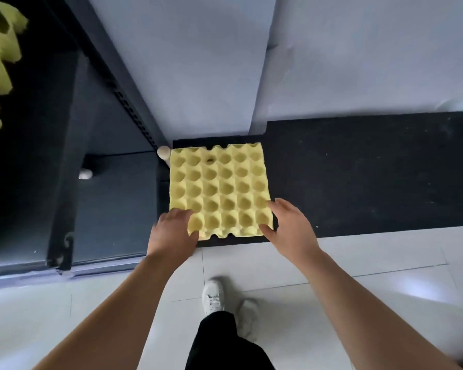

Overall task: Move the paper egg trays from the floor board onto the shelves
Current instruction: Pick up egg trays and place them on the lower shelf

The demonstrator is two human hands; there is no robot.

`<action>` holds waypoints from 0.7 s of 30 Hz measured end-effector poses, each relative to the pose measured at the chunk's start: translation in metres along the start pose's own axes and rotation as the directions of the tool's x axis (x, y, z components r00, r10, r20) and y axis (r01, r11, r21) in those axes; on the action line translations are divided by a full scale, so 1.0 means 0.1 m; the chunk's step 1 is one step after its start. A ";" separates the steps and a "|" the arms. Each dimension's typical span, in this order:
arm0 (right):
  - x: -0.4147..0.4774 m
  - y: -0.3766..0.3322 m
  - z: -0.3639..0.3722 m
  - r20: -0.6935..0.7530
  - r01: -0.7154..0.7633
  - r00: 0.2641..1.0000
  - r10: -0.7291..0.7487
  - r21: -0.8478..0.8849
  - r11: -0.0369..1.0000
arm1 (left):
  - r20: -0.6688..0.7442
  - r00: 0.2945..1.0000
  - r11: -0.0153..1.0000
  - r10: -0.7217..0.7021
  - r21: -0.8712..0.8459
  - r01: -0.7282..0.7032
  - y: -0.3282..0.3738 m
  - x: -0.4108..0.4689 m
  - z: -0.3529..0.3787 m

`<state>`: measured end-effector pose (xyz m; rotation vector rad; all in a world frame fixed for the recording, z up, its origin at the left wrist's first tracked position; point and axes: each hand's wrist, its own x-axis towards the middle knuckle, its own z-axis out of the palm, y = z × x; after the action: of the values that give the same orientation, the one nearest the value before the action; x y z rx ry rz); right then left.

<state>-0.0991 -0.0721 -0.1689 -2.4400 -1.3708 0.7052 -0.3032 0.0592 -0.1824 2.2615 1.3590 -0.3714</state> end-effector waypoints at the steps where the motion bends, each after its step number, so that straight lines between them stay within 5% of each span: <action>1: 0.09 0.07 0.14 0.016 -0.014 1.000 0.014 0.000 1.000 | 0.024 0.999 1.000 -0.026 0.013 0.026 -0.06 0.11 0.12; 11: 0.64 0.59 1.27 0.195 -0.236 0.959 0.206 0.146 0.961 | 0.142 0.963 0.943 -0.227 -0.215 0.254 -0.56 0.72 1.00; 21: 0.56 0.53 1.10 0.010 -0.145 0.989 0.149 0.295 0.944 | -0.081 0.983 0.960 -0.165 -0.241 0.141 -0.43 0.54 0.81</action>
<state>-0.0937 -0.0541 -0.3023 -2.3161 -1.0017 0.8596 -0.3147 0.0741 -0.2869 2.0108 1.5475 -0.1393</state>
